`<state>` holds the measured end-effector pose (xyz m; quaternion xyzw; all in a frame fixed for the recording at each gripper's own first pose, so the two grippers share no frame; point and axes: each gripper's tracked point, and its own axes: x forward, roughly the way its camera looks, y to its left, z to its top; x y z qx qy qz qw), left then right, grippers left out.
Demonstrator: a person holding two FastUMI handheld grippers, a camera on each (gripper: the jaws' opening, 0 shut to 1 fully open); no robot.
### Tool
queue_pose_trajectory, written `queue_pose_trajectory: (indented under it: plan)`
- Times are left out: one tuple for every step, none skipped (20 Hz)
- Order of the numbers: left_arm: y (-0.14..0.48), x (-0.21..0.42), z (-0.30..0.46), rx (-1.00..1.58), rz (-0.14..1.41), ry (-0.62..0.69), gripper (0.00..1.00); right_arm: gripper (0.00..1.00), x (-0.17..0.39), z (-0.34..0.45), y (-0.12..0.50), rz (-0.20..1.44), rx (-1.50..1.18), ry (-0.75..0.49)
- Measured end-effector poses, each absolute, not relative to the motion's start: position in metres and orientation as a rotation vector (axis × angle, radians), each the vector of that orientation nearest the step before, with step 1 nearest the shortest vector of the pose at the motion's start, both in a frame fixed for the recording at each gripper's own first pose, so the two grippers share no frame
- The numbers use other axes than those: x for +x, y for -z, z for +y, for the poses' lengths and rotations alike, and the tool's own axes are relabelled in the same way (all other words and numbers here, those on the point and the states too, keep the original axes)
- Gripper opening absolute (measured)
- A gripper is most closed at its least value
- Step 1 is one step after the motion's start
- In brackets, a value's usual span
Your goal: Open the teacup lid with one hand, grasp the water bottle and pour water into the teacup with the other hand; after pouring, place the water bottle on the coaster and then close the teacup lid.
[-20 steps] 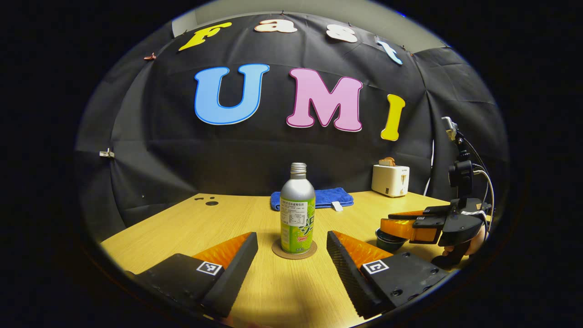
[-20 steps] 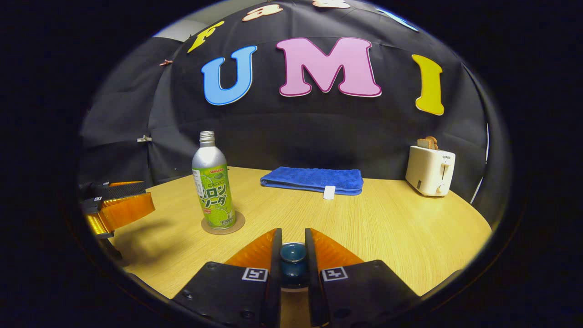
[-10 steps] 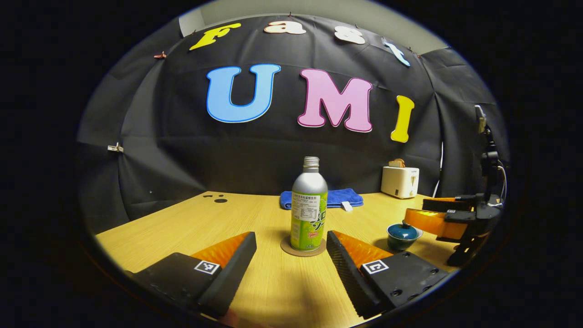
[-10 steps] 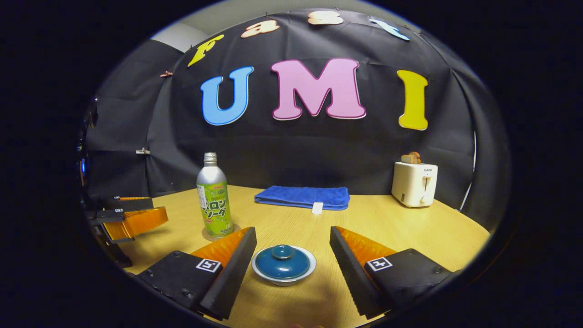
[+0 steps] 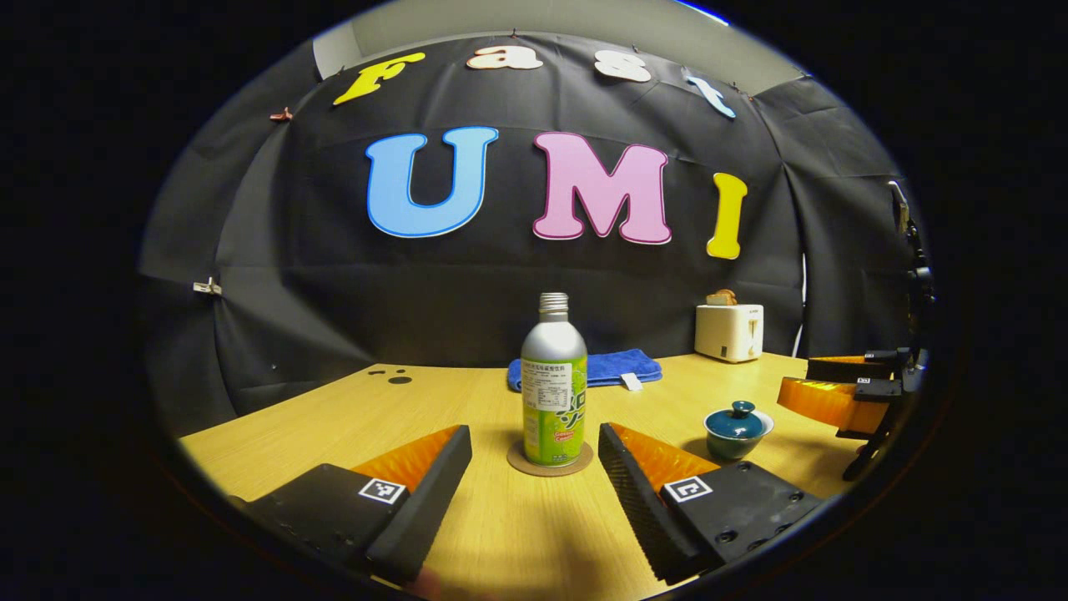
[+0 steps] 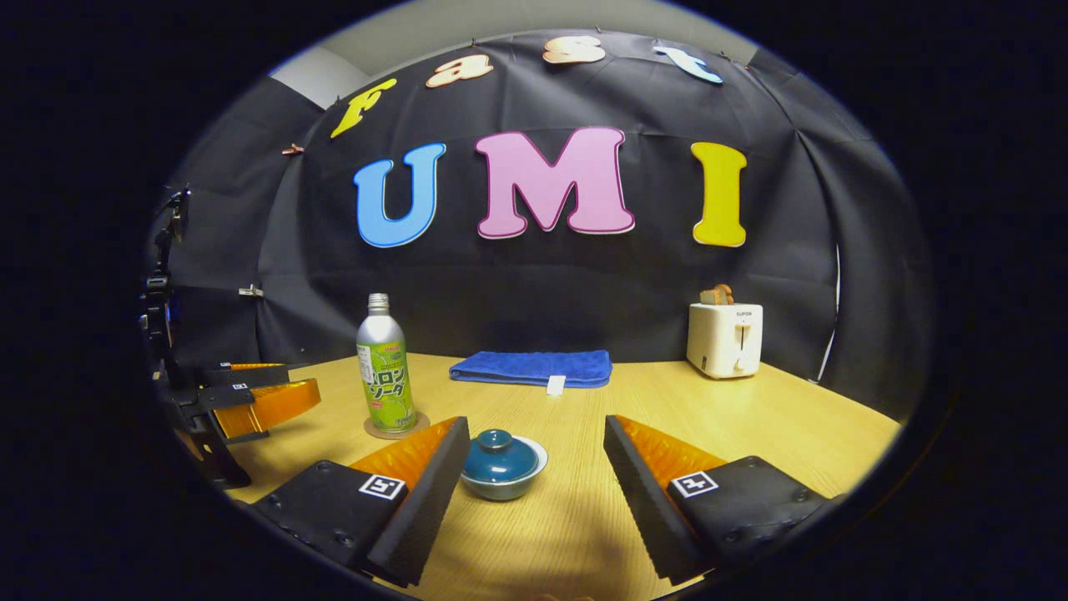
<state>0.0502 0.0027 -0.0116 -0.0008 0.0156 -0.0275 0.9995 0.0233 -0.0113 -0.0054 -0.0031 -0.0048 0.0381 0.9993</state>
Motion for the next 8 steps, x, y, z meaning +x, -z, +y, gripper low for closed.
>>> queue_pose_trajectory:
  plan:
    - [0.0118, 0.0503, 0.0009, -0.001, 0.03, 0.065, 0.96, 1.0, 0.0237, -0.0114, 0.0046, -0.01, -0.005, -0.071]
    - [0.0115, 0.0505, 0.0007, 0.0, 0.03, 0.07, 0.96, 1.0, 0.0246, -0.0114, 0.0051, -0.008, -0.007, -0.069]
    - [0.0114, 0.0501, 0.0004, -0.001, 0.03, 0.073, 0.96, 1.0, 0.0239, -0.0111, 0.0051, -0.01, -0.007, -0.072]
    - [0.0111, 0.0499, 0.0012, -0.001, 0.029, 0.074, 0.96, 1.0, 0.0244, -0.0107, 0.0053, -0.01, -0.007, -0.071]
    - [0.0117, 0.0499, 0.0006, -0.001, 0.03, 0.075, 0.96, 1.0, 0.0247, -0.0107, 0.0051, -0.011, -0.006, -0.071]
    - [0.012, 0.0509, 0.0006, -0.001, 0.029, 0.074, 0.96, 1.0, 0.0247, -0.0106, 0.0058, -0.01, -0.007, -0.071]
    - [0.0108, 0.0507, 0.0013, 0.0, 0.029, 0.071, 0.96, 1.0, 0.0244, -0.0107, 0.0054, -0.011, -0.006, -0.07]
    - [0.0114, 0.0506, 0.0012, -0.001, 0.029, 0.07, 0.96, 1.0, 0.0251, -0.0105, 0.0054, -0.011, -0.007, -0.07]
